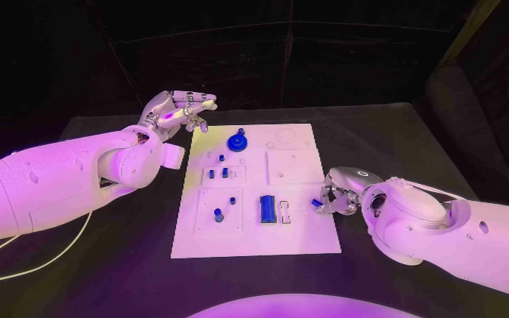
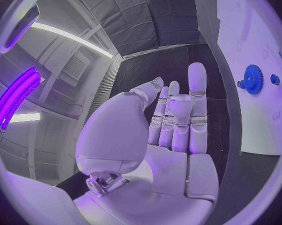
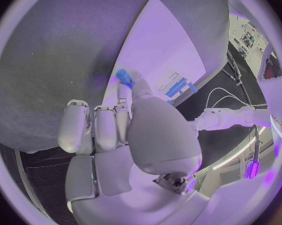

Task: Assemble the parts on the task board

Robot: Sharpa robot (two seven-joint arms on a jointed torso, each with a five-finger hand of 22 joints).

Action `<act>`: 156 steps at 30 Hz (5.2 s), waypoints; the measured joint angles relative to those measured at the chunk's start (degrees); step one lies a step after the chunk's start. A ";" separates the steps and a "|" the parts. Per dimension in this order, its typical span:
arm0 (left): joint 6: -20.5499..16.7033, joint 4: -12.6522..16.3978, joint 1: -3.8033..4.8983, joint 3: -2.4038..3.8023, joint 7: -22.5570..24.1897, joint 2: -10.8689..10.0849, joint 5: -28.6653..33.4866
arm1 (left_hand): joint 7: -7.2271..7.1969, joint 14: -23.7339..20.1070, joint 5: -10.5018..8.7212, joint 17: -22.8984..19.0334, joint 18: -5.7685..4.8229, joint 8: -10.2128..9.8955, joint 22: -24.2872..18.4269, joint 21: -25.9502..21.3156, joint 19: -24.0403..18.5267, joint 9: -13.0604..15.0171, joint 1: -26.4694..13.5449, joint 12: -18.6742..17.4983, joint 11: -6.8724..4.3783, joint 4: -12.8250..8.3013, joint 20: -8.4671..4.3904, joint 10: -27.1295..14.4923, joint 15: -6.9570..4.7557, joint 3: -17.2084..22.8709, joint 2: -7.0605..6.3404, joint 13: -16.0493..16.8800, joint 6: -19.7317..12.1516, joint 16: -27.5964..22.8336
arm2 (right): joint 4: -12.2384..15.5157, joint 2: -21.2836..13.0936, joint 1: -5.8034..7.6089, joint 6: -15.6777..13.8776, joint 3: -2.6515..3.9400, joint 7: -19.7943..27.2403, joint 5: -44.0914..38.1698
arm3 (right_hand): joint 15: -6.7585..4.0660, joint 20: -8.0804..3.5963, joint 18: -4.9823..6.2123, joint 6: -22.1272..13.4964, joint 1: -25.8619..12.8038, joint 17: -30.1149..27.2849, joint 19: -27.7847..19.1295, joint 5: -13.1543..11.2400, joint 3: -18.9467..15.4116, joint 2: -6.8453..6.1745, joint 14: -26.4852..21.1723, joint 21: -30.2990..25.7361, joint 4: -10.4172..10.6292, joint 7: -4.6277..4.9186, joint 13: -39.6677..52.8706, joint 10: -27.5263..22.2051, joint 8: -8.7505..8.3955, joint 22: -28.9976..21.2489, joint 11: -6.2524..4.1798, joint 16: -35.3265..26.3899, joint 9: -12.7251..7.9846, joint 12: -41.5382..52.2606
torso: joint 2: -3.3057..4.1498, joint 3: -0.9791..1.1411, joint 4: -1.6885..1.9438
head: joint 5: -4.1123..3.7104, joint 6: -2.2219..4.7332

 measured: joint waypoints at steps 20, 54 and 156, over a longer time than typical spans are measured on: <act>-0.16 0.45 0.00 0.00 0.14 -0.11 0.00 | 0.00 0.00 0.00 0.45 0.00 0.00 0.01 0.00 0.00 0.00 0.22 0.00 0.00 0.00 0.00 0.00 0.00 0.00 0.22 0.00 0.00 0.25 | 3.43 -0.18 -0.55 -3.06 -0.40 -0.90 3.01 | 0.02 0.01 0.00 1.32 -0.51 2.01 0.43 10.13 10.96 -1.41 0.00 0.00 3.70 0.06 -4.72 0.56 -4.37 1.54 0.31 0.62 -1.32 1.38 | 0.03 0.07 -0.05 | 0.66 -0.32; -0.83 1.13 0.04 0.01 0.18 -0.21 0.00 | 0.00 0.00 0.00 0.43 0.01 0.00 -0.03 -0.23 0.21 0.00 0.22 0.00 -0.21 0.00 0.21 -0.21 0.00 0.00 0.22 -0.05 0.00 0.24 | 1.26 6.35 -0.56 -8.67 -0.38 1.03 10.83 | 0.01 -0.01 0.00 4.80 -7.33 2.11 0.84 13.24 14.00 -4.34 0.00 0.23 6.35 -0.41 -10.20 0.77 -5.61 1.76 0.09 0.88 -1.38 2.10 | -0.06 0.07 -0.10 | 1.33 -1.07; -6.95 -6.70 -7.64 5.00 1.73 8.45 6.38 | -3.69 -49.31 -3.73 -38.71 -3.03 -5.33 -30.50 -34.61 -52.09 -3.67 -36.04 -5.13 -0.72 -0.65 2.88 -39.27 3.13 -17.10 5.86 -4.18 -32.73 -58.62 | -33.77 19.32 1.97 -7.75 5.81 62.87 76.32 | 6.08 5.46 1.31 -29.71 -39.40 -60.62 -50.20 -8.15 6.59 0.71 -50.60 -73.02 -7.48 2.68 -84.36 -51.35 -17.13 -65.83 4.58 -76.17 -24.62 -72.29 | -6.41 0.21 2.52 | 0.01 8.72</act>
